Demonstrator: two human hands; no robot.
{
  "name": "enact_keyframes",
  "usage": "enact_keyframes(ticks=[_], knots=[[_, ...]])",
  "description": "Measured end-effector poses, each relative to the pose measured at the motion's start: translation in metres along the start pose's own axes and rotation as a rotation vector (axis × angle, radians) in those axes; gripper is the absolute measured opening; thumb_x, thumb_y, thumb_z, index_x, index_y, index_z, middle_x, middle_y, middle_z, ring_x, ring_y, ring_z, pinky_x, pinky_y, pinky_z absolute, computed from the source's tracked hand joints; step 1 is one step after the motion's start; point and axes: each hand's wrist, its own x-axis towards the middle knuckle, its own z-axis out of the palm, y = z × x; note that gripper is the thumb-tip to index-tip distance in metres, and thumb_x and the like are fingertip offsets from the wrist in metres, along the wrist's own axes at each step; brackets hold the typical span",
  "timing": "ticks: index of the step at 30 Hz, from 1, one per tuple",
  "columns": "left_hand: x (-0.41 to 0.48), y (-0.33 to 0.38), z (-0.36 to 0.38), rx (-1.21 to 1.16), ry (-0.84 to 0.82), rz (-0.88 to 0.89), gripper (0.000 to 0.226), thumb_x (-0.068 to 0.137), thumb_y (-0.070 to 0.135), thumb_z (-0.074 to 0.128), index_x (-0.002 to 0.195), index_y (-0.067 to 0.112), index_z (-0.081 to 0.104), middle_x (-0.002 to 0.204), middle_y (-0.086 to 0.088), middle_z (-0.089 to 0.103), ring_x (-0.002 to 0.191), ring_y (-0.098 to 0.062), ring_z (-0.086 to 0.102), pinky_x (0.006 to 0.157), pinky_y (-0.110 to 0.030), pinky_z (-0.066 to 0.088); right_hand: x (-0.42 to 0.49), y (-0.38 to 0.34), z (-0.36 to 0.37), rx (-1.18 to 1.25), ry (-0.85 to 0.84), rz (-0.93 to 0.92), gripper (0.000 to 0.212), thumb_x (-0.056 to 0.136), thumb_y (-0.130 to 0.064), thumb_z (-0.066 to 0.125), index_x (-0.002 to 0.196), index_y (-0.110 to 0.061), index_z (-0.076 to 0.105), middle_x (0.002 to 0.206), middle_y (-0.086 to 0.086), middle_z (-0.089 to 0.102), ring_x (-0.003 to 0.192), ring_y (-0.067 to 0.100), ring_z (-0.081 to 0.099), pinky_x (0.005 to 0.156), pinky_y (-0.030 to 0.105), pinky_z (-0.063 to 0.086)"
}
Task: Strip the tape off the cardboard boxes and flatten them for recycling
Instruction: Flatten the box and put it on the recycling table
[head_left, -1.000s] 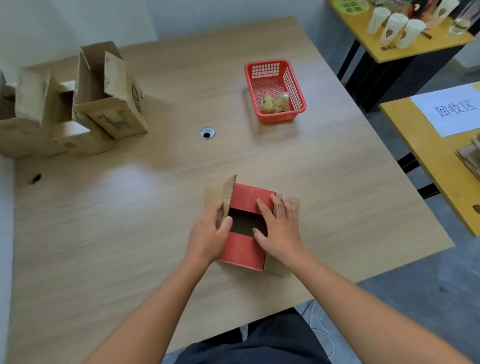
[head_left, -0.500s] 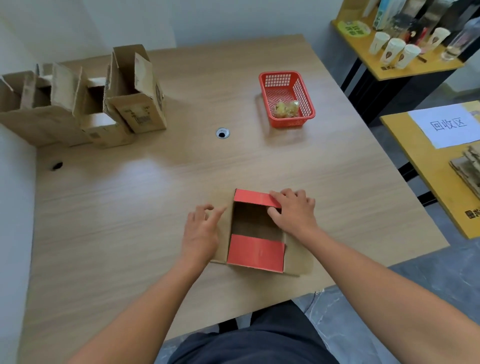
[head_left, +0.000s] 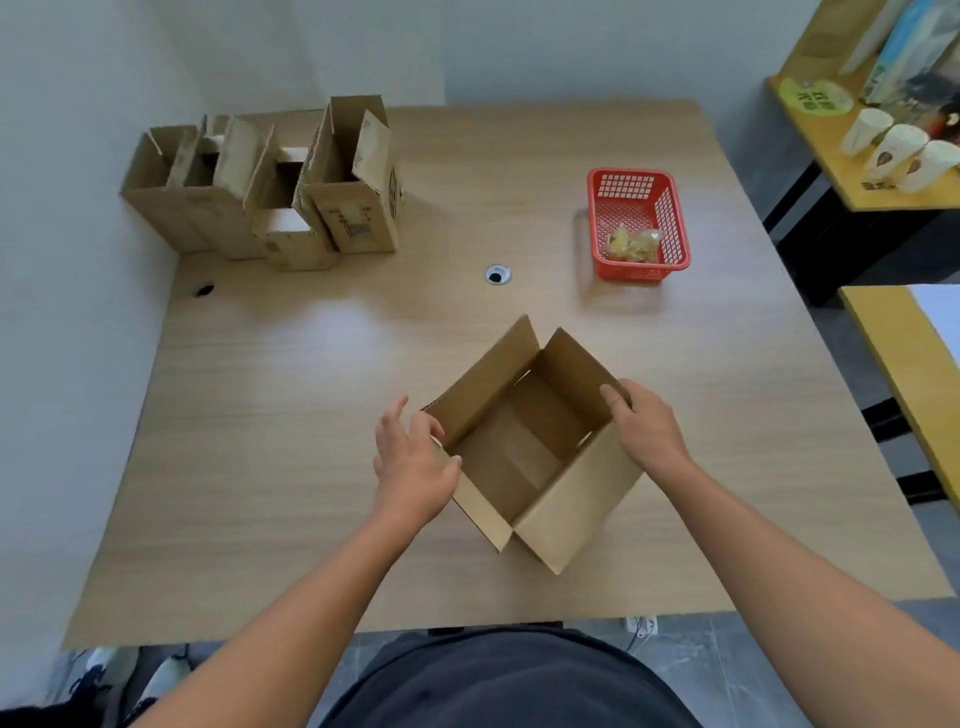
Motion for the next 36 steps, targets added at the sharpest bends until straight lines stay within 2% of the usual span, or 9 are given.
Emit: enact_keyframes(ticks=[5,8,11,14,19,24,27,31,36], knots=[[-0.001,0.007,-0.009,-0.685,0.029,-0.327,0.075,0.095,0.01,0.063,0.15,0.043,0.023,0.134,0.012,0.057,0.106,-0.013,0.061,0.089,-0.038,0.053,-0.007,0.023,-0.006,0.378,-0.11,-0.012,0.022,0.108,-0.037,0.049,0.117,-0.027,0.066,0.11,-0.007,0.072,0.096,0.011,0.069,0.074,0.029,0.059],[0.0,0.015,-0.014,-0.782,0.063,-0.181,0.057,0.098,-0.007,0.05,0.133,0.036,0.06,0.132,0.018,0.062,0.126,-0.011,0.058,0.099,-0.029,0.051,-0.009,0.034,-0.01,0.577,-0.152,-0.066,0.021,0.109,-0.022,0.048,0.117,-0.028,0.067,0.11,-0.001,0.074,0.102,0.017,0.072,0.086,0.03,0.06],[-0.009,0.024,-0.015,-0.69,0.062,0.007,0.057,0.095,-0.019,0.045,0.12,0.026,0.07,0.153,0.002,0.04,0.127,0.01,0.051,0.105,-0.014,0.043,-0.01,0.044,-0.019,0.614,-0.245,-0.066,0.029,0.106,-0.009,0.052,0.109,-0.032,0.069,0.112,0.012,0.071,0.102,0.021,0.069,0.09,0.034,0.057],[-0.024,0.02,-0.009,-0.619,-0.01,0.108,0.038,0.096,-0.015,0.053,0.111,0.013,0.074,0.154,0.002,0.037,0.139,-0.004,0.043,0.109,-0.025,0.045,-0.012,0.062,-0.029,0.579,-0.386,0.042,0.036,0.095,0.004,0.049,0.1,-0.026,0.068,0.114,0.002,0.072,0.115,0.019,0.063,0.094,0.038,0.049],[-0.062,0.008,0.005,-0.608,-0.131,0.063,0.043,0.092,-0.008,0.05,0.098,0.025,0.078,0.143,0.021,0.04,0.134,0.004,0.041,0.093,-0.022,0.055,-0.02,0.083,-0.044,0.565,-0.586,0.251,0.055,0.08,-0.046,0.053,0.129,-0.023,0.058,0.131,0.003,0.068,0.122,0.024,0.063,0.107,0.052,0.044],[-0.065,0.012,0.018,-0.38,0.177,-0.099,0.015,0.094,0.045,0.059,0.102,0.033,0.06,0.115,0.015,0.045,0.104,-0.004,0.057,0.085,-0.03,0.058,-0.017,0.075,-0.035,0.276,-0.613,0.093,0.064,0.096,-0.075,0.037,0.153,-0.049,0.028,0.144,-0.003,0.051,0.129,0.018,0.052,0.11,0.05,0.041],[-0.054,0.013,0.022,-0.176,0.269,-0.288,0.051,0.083,0.057,0.074,0.114,0.035,0.039,0.116,0.012,0.041,0.1,-0.007,0.053,0.076,-0.031,0.05,-0.011,0.057,-0.022,0.122,-0.587,-0.108,0.079,0.083,-0.084,0.044,0.154,-0.053,0.028,0.146,-0.006,0.032,0.136,0.011,0.036,0.115,0.038,0.031],[-0.041,-0.007,0.027,-0.457,0.143,-0.548,0.086,0.081,0.031,0.084,0.144,0.037,0.026,0.134,0.008,0.044,0.113,-0.013,0.054,0.084,-0.036,0.054,-0.006,0.041,0.017,-0.18,-0.583,-0.181,0.071,0.086,-0.073,0.059,0.15,-0.054,0.034,0.156,0.002,0.025,0.143,0.031,0.031,0.12,0.048,0.028],[-0.045,-0.053,0.046,-0.668,0.045,-0.829,0.059,0.085,0.001,0.074,0.127,0.024,0.038,0.118,-0.004,0.065,0.101,-0.02,0.063,0.07,-0.039,0.055,-0.011,0.041,0.057,-0.544,-0.419,-0.201,0.076,0.081,-0.08,0.056,0.147,-0.051,0.03,0.145,0.001,0.028,0.134,0.032,0.031,0.106,0.053,0.038]])
